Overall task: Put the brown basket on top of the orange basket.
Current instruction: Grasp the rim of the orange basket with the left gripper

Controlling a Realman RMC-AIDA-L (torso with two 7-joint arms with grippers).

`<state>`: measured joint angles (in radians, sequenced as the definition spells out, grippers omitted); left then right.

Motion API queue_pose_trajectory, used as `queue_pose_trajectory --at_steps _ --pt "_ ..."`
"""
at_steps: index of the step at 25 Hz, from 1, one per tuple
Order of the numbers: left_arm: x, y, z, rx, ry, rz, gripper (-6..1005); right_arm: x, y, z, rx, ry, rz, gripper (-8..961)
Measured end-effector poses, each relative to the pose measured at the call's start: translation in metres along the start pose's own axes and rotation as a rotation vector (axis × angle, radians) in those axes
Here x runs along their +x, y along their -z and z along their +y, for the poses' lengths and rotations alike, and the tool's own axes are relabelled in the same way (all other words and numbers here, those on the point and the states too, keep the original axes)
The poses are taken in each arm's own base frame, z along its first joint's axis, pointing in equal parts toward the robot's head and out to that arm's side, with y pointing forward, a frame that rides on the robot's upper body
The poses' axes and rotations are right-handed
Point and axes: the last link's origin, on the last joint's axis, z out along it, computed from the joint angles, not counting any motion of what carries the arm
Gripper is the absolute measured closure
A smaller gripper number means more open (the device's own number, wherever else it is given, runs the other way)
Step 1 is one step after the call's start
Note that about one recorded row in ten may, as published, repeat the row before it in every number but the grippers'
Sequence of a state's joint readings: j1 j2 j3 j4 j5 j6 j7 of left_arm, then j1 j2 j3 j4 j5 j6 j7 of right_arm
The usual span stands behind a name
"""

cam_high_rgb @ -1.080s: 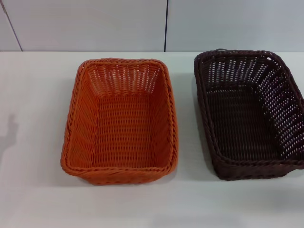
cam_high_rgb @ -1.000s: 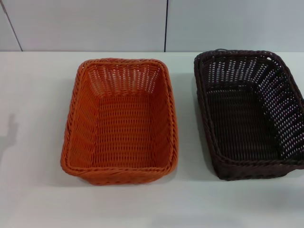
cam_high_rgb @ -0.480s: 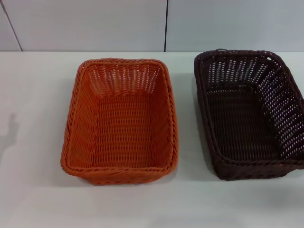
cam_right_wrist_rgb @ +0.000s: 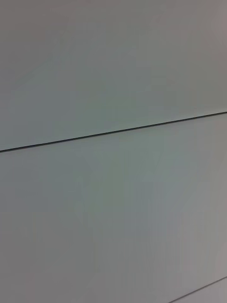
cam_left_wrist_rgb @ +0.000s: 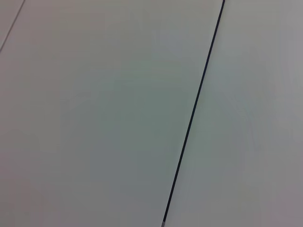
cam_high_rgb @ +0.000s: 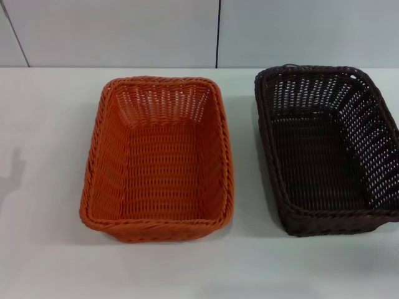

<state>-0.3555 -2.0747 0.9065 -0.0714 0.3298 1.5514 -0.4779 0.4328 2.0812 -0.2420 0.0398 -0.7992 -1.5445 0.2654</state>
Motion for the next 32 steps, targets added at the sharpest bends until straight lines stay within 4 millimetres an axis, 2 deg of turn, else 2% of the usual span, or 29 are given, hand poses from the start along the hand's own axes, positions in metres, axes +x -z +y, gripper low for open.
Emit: queue_pose_trajectory --at_steps 13,20,23,26,27,28,29,30,32 --pt "-0.009 -0.006 0.005 -0.024 0.037 -0.064 275 0.000 0.002 -0.001 0.007 -0.001 0.001 178" --pt "-0.007 -0.005 0.002 -0.027 0.101 -0.063 274 0.000 0.000 0.001 -0.001 -0.005 -0.002 178" --pt "-0.002 -0.011 0.002 -0.052 0.114 -0.042 274 0.000 0.001 0.002 -0.002 -0.014 -0.001 178" --pt "0.015 -0.043 0.010 -0.196 0.159 -0.033 274 0.001 0.003 0.002 -0.001 -0.020 0.002 178" --pt "0.015 -0.043 0.010 -0.196 0.159 -0.033 274 0.001 0.003 0.001 0.000 -0.022 0.004 178" --pt "0.020 -0.058 0.014 -0.252 0.178 -0.056 274 0.002 0.006 0.001 0.003 -0.025 0.010 178" --pt "0.020 -0.058 0.014 -0.252 0.178 -0.056 274 0.002 0.006 0.001 0.003 -0.025 0.010 178" --pt "0.028 -0.075 0.022 -0.326 0.186 -0.090 274 0.003 0.007 0.001 0.005 -0.027 0.013 178" --pt "0.032 -0.082 0.025 -0.356 0.189 -0.109 275 0.003 0.010 0.000 0.010 -0.028 0.020 178"
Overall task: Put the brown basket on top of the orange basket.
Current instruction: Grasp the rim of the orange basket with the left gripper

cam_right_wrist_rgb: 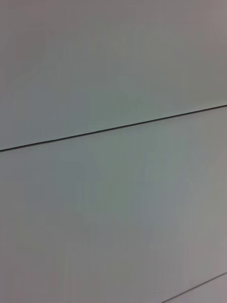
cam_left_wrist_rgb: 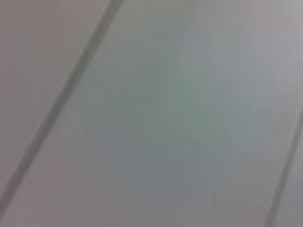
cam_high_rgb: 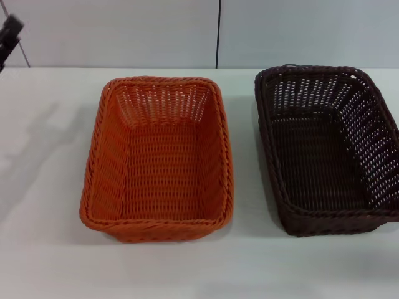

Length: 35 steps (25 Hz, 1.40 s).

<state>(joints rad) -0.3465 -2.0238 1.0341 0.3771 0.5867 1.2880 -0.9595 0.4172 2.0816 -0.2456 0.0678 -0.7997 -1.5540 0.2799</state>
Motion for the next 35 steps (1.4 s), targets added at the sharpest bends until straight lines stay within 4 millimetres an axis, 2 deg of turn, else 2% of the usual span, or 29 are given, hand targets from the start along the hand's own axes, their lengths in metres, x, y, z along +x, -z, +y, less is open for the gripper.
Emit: queue_pose_trajectory --at_steps 1,2,4,6,7,10,11,12,17,19,21,23,26,30,35 --pt "0.018 -0.032 0.008 -0.114 0.041 -0.122 275 0.000 0.001 -0.001 0.002 0.001 0.002 178" --pt "0.018 -0.032 0.008 -0.114 0.041 -0.122 277 0.000 0.002 -0.002 0.004 0.002 0.004 178" --pt "0.026 -0.048 0.014 -0.161 0.047 -0.223 280 0.001 0.004 -0.003 0.008 0.003 0.008 178" --pt "0.026 -0.048 0.014 -0.161 0.047 -0.223 284 0.001 0.006 -0.005 0.012 0.005 0.011 178" --pt "0.034 -0.063 0.021 -0.202 0.047 -0.352 285 0.001 0.007 -0.005 0.015 0.005 0.013 178" --pt "0.038 -0.070 0.030 -0.239 0.020 -0.454 290 0.001 0.007 -0.007 0.020 0.008 0.015 178" --pt "0.041 -0.074 0.035 -0.255 0.000 -0.518 292 0.001 0.007 -0.008 0.021 0.010 0.016 178" --pt "0.045 -0.078 0.047 -0.274 -0.066 -0.653 294 0.001 0.007 -0.008 0.021 0.010 0.016 179" --pt "0.046 -0.081 0.073 -0.234 -0.215 -0.907 302 0.003 0.003 -0.008 0.023 0.011 0.028 179" --pt "0.044 -0.081 0.076 -0.224 -0.233 -0.954 306 0.004 0.002 -0.008 0.024 0.011 0.035 179" --pt "0.030 -0.078 0.087 -0.213 -0.252 -1.113 309 0.004 0.000 -0.007 0.020 0.011 0.040 179" --pt "0.024 -0.079 0.092 -0.202 -0.251 -1.169 313 0.004 -0.001 -0.006 0.018 0.010 0.039 179" --pt "0.021 -0.082 0.092 -0.120 -0.251 -1.227 318 0.004 -0.004 -0.005 0.010 0.011 0.036 179" --pt "0.020 -0.083 0.091 -0.104 -0.245 -1.234 325 0.004 -0.006 -0.005 0.009 0.016 0.037 179" --pt "0.014 -0.081 0.080 -0.025 -0.217 -1.247 333 0.006 -0.010 -0.004 0.008 0.017 0.049 179"
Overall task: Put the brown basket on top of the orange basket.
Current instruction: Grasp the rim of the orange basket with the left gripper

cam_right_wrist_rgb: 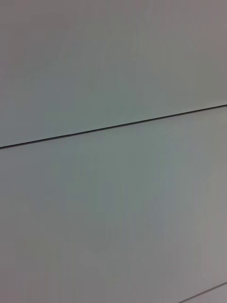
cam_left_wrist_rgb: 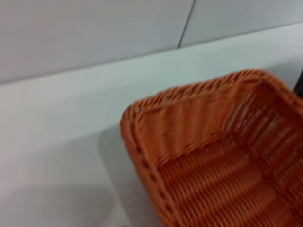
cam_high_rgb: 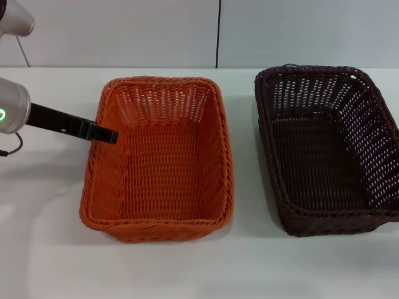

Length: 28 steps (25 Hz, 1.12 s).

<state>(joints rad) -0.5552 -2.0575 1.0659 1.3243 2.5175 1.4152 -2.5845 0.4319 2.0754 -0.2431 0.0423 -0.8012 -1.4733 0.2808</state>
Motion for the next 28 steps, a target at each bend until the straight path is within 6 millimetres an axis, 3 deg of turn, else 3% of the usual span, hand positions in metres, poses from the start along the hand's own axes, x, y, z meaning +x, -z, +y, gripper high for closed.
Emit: queue_pose_trajectory --at_steps 15,22,28 --pt "-0.025 -0.025 -0.007 -0.013 0.053 -0.070 359 -0.002 -0.005 -0.001 0.002 0.008 -0.008 179" --pt "-0.025 -0.041 0.005 -0.006 -0.015 -0.089 371 -0.001 -0.007 -0.002 0.004 0.011 0.001 179" --pt "-0.022 -0.042 0.009 -0.002 -0.046 -0.080 382 0.001 -0.007 -0.002 0.010 0.011 0.016 179"
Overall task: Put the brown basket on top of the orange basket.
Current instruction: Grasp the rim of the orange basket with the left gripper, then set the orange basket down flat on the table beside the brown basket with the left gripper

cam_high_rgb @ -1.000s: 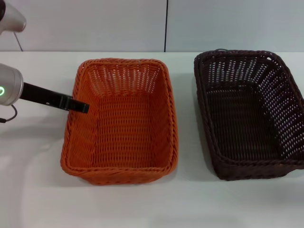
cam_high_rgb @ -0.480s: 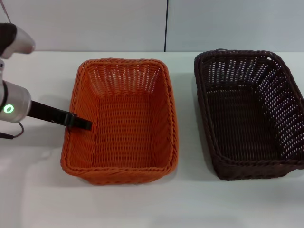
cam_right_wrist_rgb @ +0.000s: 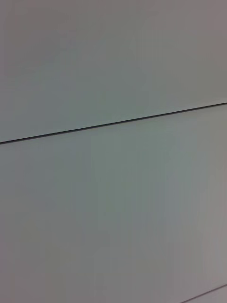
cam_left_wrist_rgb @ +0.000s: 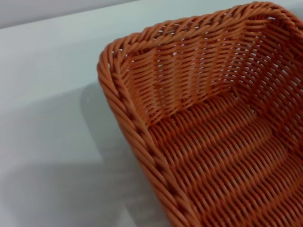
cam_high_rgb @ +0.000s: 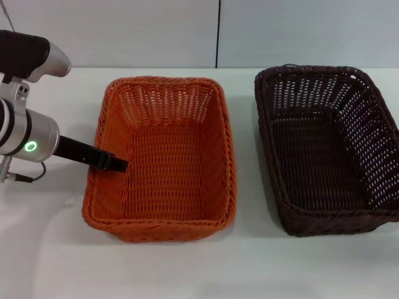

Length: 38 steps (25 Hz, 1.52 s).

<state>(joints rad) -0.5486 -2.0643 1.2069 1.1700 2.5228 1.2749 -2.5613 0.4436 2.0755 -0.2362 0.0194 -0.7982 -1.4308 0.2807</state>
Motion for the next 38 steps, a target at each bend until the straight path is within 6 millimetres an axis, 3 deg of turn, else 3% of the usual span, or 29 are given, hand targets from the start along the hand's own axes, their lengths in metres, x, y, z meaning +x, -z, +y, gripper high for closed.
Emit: queue_pose_trajectory --at_steps 2,7,12,20,26,29,36,38 --pt "0.001 0.001 -0.001 0.003 -0.005 0.005 385 0.001 -0.001 0.000 0.002 0.000 0.010 179" --pt "0.007 0.005 0.002 -0.010 -0.012 0.006 644 0.002 -0.003 -0.002 0.010 0.006 0.016 179" --pt "0.012 0.009 0.005 -0.010 -0.028 0.008 742 -0.001 -0.002 -0.007 0.032 0.005 0.002 179" --pt "0.012 0.011 0.003 -0.008 -0.026 0.012 767 0.000 -0.001 -0.009 0.040 0.005 0.004 179" --pt "0.017 0.033 0.000 0.026 -0.165 0.017 785 0.000 0.000 -0.008 0.037 0.005 0.008 179" --pt "0.016 0.035 0.001 0.023 -0.190 -0.001 794 0.000 0.000 -0.009 0.041 0.005 0.009 179" --pt "0.016 0.029 0.015 -0.020 -0.300 -0.033 813 0.001 0.001 -0.009 0.043 0.003 0.011 180" --pt "0.019 0.016 0.035 -0.042 -0.378 -0.049 817 0.001 0.001 -0.009 0.042 0.002 0.011 180"
